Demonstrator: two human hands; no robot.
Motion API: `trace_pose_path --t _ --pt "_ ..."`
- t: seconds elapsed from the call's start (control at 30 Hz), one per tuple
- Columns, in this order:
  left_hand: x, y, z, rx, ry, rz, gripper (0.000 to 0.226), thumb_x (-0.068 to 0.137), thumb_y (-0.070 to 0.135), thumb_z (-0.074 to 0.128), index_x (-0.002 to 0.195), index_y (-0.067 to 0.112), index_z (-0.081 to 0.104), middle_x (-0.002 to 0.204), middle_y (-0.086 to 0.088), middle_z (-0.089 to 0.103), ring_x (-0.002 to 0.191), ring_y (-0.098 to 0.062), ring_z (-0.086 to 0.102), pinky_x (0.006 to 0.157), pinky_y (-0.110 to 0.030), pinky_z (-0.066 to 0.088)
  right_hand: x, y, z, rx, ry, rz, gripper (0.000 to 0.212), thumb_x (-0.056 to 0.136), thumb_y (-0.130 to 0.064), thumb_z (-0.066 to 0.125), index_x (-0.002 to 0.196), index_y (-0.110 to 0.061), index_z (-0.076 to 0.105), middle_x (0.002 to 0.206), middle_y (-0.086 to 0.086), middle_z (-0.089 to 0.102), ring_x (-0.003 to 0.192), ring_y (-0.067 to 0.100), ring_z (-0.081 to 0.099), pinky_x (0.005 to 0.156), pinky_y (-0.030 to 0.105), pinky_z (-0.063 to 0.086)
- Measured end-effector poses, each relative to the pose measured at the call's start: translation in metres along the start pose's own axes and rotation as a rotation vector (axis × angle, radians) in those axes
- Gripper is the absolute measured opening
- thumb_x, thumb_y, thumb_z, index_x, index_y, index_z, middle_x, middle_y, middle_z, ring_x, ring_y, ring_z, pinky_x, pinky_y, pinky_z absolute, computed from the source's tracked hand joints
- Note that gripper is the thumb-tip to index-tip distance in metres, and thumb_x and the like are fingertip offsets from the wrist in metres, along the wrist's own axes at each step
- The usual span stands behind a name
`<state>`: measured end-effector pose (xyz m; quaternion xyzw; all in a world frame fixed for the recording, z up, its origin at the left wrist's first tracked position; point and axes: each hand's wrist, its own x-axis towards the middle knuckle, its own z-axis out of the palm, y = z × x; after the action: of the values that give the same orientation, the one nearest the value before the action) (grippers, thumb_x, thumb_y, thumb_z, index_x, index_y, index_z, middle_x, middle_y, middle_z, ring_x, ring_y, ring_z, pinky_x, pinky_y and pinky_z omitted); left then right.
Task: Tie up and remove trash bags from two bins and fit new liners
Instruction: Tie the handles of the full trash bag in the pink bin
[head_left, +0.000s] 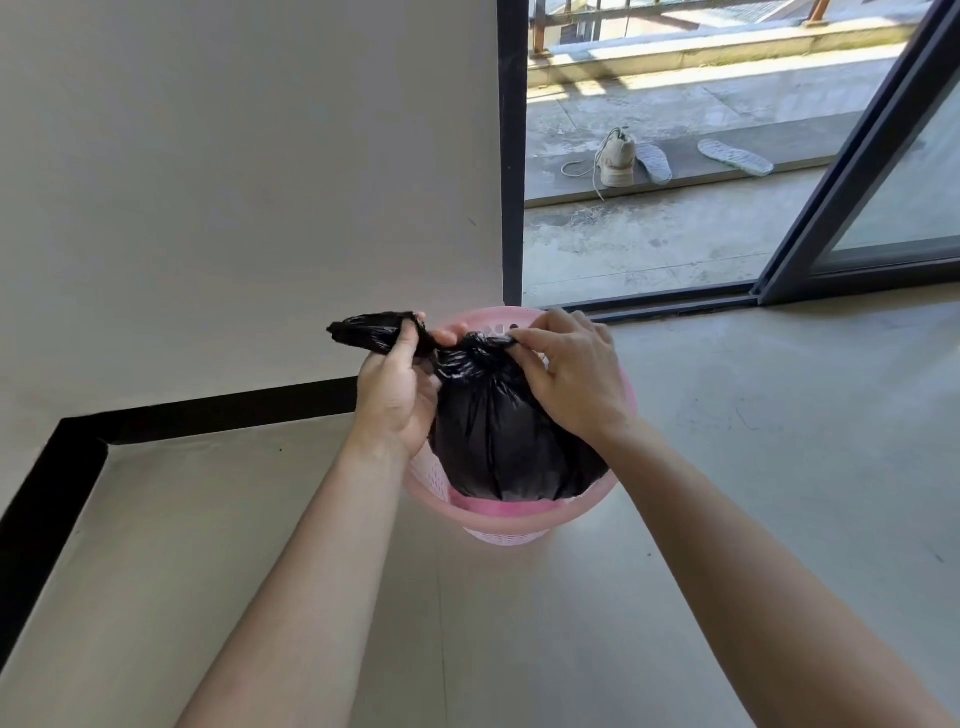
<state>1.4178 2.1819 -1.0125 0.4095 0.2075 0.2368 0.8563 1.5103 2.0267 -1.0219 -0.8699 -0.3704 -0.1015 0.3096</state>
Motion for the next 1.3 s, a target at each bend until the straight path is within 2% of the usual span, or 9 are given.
trace_pose_path --t 0.2,0.37,0.47,0.53,0.63,0.73,1.0,1.13,1.3 --pt "0.007 -0.001 -0.012 0.251 0.228 0.103 0.025 0.103 0.006 0.039 0.080 0.015 0.037 0.052 0.007 0.029 0.045 -0.010 0.029 0.054 -0.025 0.036 -0.011 0.034 -0.008 -0.367 -0.019 -0.116 0.015 0.092 -0.033 0.064 0.097 -0.031 0.077 0.095 -0.009 0.071 0.092 0.028 0.061 0.078 0.040 0.044" --pt "0.004 -0.006 -0.017 0.440 0.215 0.177 0.008 0.103 0.008 0.039 0.095 0.009 0.042 0.059 0.000 0.039 0.047 -0.013 0.044 0.054 -0.028 0.046 -0.018 0.037 0.001 -0.262 -0.111 0.016 0.019 0.097 -0.032 0.057 0.103 -0.025 0.073 0.104 -0.003 0.067 0.092 0.026 0.062 0.072 0.036 0.047" --pt "0.007 -0.002 -0.021 0.639 0.194 0.173 0.032 0.100 0.016 0.051 0.126 0.003 0.039 0.099 -0.010 0.064 0.097 -0.023 0.066 0.088 -0.040 0.052 -0.018 0.040 0.010 -0.024 -0.179 0.170 0.019 0.101 -0.033 0.048 0.111 -0.023 0.062 0.110 0.001 0.065 0.097 0.027 0.062 0.076 0.038 0.047" --pt "0.008 0.000 -0.024 0.819 0.211 0.236 0.078 0.092 0.019 0.064 0.150 0.009 0.013 0.150 -0.012 0.032 0.142 -0.021 0.030 0.115 -0.033 0.028 -0.016 0.042 0.015 0.074 -0.161 0.225 0.017 0.102 -0.030 0.046 0.109 -0.020 0.058 0.107 0.002 0.065 0.099 0.027 0.059 0.081 0.039 0.046" --pt "0.006 0.003 -0.023 1.118 0.267 0.549 0.099 0.084 0.023 0.069 0.155 0.010 0.001 0.161 -0.013 0.005 0.149 -0.022 0.003 0.115 -0.018 0.001 -0.010 0.040 0.022 0.181 -0.106 0.253 0.016 0.101 -0.027 0.045 0.107 -0.020 0.058 0.102 -0.001 0.066 0.098 0.018 0.057 0.082 0.032 0.039" --pt "0.010 0.009 -0.018 1.430 0.165 0.769 0.081 0.088 0.032 0.060 0.154 0.018 0.016 0.161 -0.011 0.017 0.150 -0.026 0.009 0.121 -0.043 0.004 -0.009 0.032 0.027 0.230 -0.051 0.247 0.012 0.101 -0.027 0.046 0.104 -0.023 0.057 0.087 -0.016 0.054 0.080 -0.003 0.041 0.069 0.018 0.025" --pt "0.017 0.034 0.004 1.597 -0.231 0.134 0.053 0.103 0.042 0.038 0.151 0.019 0.035 0.154 -0.004 0.040 0.145 -0.025 0.029 0.119 -0.042 0.021 0.011 -0.004 -0.012 0.430 -0.100 0.387 0.012 0.098 -0.044 0.036 0.105 -0.038 0.044 0.087 -0.011 0.066 0.084 0.011 0.059 0.074 0.034 0.042" --pt "0.011 0.068 0.043 1.492 -0.220 0.059 0.037 0.103 0.031 0.044 0.133 0.011 0.054 0.126 -0.014 0.057 0.125 -0.031 0.047 0.107 -0.037 0.034 0.037 -0.039 -0.060 0.489 -0.084 0.463 0.015 0.095 -0.051 0.033 0.104 -0.046 0.044 0.087 -0.014 0.067 0.085 0.015 0.065 0.079 0.044 0.051" --pt "-0.014 0.131 0.097 1.344 -0.146 0.203 0.016 0.101 0.009 0.044 0.111 0.005 0.056 0.106 -0.013 0.061 0.103 -0.029 0.055 0.090 -0.038 0.043 0.056 -0.080 -0.136 0.497 -0.248 0.350 0.043 0.089 -0.038 0.042 0.132 -0.045 0.043 0.068 -0.017 0.060 0.061 0.004 0.054 0.061 0.027 0.041"
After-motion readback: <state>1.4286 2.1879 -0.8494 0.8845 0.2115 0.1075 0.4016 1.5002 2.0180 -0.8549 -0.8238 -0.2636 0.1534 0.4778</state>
